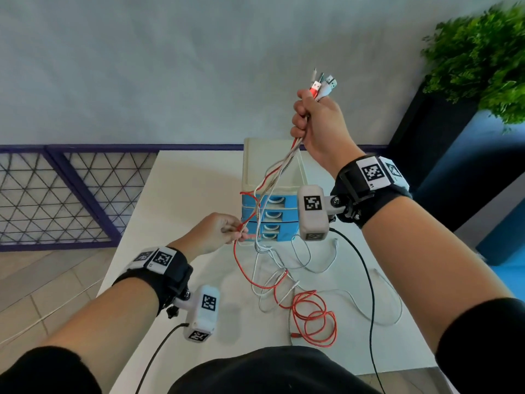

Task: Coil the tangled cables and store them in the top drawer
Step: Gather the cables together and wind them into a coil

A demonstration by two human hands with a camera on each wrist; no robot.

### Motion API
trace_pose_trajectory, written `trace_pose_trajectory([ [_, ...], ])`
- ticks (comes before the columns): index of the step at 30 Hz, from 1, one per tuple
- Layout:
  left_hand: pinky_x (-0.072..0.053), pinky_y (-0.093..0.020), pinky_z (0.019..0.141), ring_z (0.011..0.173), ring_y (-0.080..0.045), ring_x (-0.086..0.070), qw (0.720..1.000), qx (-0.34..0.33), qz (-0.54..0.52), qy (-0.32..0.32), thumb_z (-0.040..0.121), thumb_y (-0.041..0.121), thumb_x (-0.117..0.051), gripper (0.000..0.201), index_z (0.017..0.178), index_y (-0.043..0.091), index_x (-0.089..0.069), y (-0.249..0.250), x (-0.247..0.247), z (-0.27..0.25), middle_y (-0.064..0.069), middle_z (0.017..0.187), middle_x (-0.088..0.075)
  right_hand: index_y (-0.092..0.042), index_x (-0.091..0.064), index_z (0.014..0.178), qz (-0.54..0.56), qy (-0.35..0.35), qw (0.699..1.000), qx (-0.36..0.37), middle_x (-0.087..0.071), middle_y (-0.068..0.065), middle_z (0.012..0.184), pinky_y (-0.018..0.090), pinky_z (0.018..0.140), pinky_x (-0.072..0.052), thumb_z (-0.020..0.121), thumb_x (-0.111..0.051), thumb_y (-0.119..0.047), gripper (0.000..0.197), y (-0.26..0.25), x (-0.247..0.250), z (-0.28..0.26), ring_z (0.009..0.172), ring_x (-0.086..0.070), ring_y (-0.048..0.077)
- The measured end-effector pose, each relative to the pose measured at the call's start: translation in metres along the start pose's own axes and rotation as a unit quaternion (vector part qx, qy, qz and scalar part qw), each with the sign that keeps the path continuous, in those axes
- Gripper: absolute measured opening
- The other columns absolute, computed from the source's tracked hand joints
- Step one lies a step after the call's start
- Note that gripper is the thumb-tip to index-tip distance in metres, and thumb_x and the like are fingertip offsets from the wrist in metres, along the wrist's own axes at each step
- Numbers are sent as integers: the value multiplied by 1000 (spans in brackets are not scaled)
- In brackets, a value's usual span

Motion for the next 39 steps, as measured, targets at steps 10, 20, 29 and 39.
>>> trace_pose_trajectory([
  [10,-38,-19,64,70,-13,-57,952,77,291,-56,88,15,-62,14,87,9,-74,-66,-4,-21,-3,75,-67,-15,-41,82,-41,-38,998,3,-34,-3,61,19,41,-26,103,-35,-15,23,-11,-3,3,42,-27,6],
  [20,-41,-19,90,106,-2,-59,978,-116,75,157,98,19,-44,23,113,15,-62,83,56,6,5,112,-64,-8,-56,99,21,-204,976,-69,-73,4,83,33,80,-59,101,-41,-10,16,29,-35,-20,81,-73,17],
  [29,-37,-5,63,62,9,-54,985,-158,59,33,98,27,-44,30,81,7,-59,149,-5,7,9,71,-60,-7,-64,103,0,-155,986,-66,-76,8,91,28,86,-56,97,-52,-12,14,45,-44,-23,90,-73,18],
  [39,-39,-34,61,53,-14,-47,988,-139,34,64,84,38,-66,40,74,0,-55,124,-2,11,-2,58,-57,-3,-62,90,-25,-142,987,-71,-75,10,74,31,73,-61,96,-54,-19,19,58,-36,-33,68,-74,17],
])
Point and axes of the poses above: each hand's wrist, its own z-axis towards the middle knuckle, its own x-axis out of the back of the hand, y = z × x, the point moved 8 cm from there along z, towards the middle knuckle
